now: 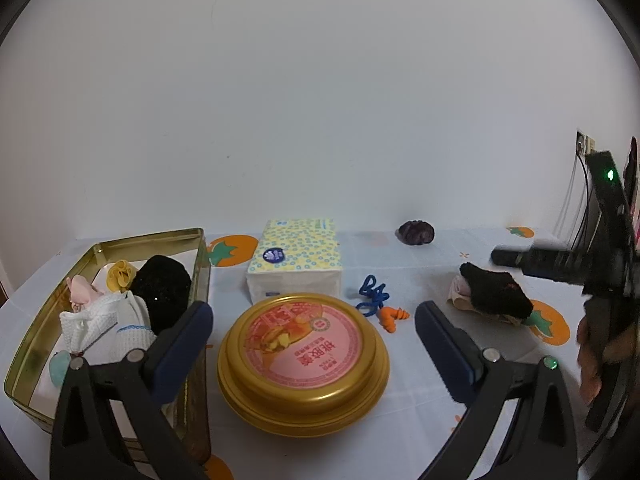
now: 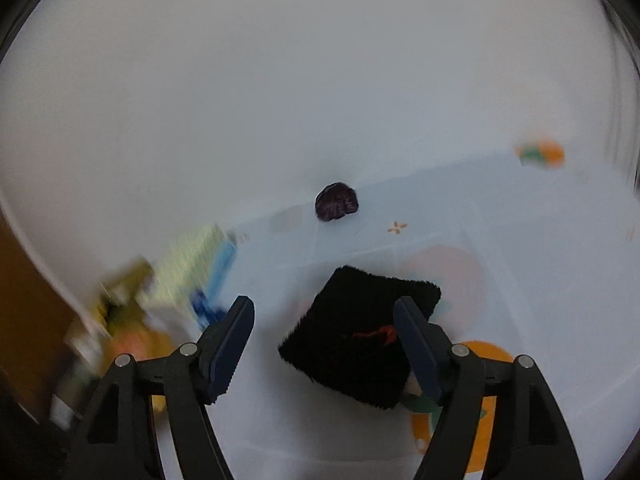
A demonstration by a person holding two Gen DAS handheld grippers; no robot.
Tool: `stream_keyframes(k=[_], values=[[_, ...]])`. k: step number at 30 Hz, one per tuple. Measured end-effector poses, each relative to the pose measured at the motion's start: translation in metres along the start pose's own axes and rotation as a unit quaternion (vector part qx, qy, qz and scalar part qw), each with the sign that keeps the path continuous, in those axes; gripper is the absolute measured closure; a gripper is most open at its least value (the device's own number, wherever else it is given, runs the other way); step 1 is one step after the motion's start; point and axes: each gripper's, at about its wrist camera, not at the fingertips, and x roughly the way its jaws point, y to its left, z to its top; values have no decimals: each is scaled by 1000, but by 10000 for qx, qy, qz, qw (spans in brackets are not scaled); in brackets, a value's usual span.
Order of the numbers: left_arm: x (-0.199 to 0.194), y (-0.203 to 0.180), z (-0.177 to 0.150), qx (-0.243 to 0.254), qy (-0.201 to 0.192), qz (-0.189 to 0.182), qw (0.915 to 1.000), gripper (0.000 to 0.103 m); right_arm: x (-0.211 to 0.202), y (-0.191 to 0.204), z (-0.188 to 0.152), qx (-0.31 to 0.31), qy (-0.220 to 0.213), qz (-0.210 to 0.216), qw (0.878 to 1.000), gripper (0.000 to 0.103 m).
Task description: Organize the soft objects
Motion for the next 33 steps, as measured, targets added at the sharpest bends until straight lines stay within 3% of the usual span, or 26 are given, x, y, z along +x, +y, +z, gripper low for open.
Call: stream_keyframes(k=[5, 7, 9, 10, 11, 12, 14, 15, 17, 21, 24, 26, 29, 33], values=[[-1, -1, 0, 15, -10, -13, 10000, 1, 33, 23, -16, -963, 443, -583, 9927, 29], [-1, -1, 0, 20, -20, -22, 10000, 1, 36, 20, -18, -1025, 713, -623, 9902, 29], [-1, 0, 0, 18, -25, -28, 10000, 1, 29, 12, -16, -877, 595, -533, 9929, 31], [-1, 0, 0, 17, -23, -29, 10000, 1, 26, 8, -16, -768, 546, -485, 9944, 37], [-1, 0, 0, 10, -21, -29, 10000, 1, 25, 3, -14, -604, 560, -352, 9960, 54], [-1, 0, 0, -1, -20, -29, 10000, 1, 23, -4, -11, -347, 631, -77, 9974, 60], [-1, 1, 1, -13, -15, -25, 10000, 1, 17, -19, -8, 175, 650, 364, 9971, 62], [0, 1, 1, -10, -6, -19, 10000, 1, 15, -29, -7, 405, 648, 527, 9957, 73], [0, 1, 1, 4, -9, -13, 10000, 1, 15, -37, -7, 582, 679, 484, 9948, 85], [0, -1, 1, 58, -9, 41, 10000, 1, 11, -43, -8, 770, 638, 455, 9939, 86], [0, -3, 1, 77, -8, 77, 9999, 1, 1, -28, -5, 301, 368, 353, 9982, 86], [0, -3, 1, 41, -25, 58, 10000, 1, 5, -21, -5, 117, 503, 197, 9985, 81], [-2, -5, 1, -49, -118, -17, 9999, 1, 12, -38, -5, 527, 645, 117, 9965, 64], [-2, -17, 9, -124, -204, -264, 9994, 1, 17, -64, 3, 932, 554, 155, 9940, 64]])
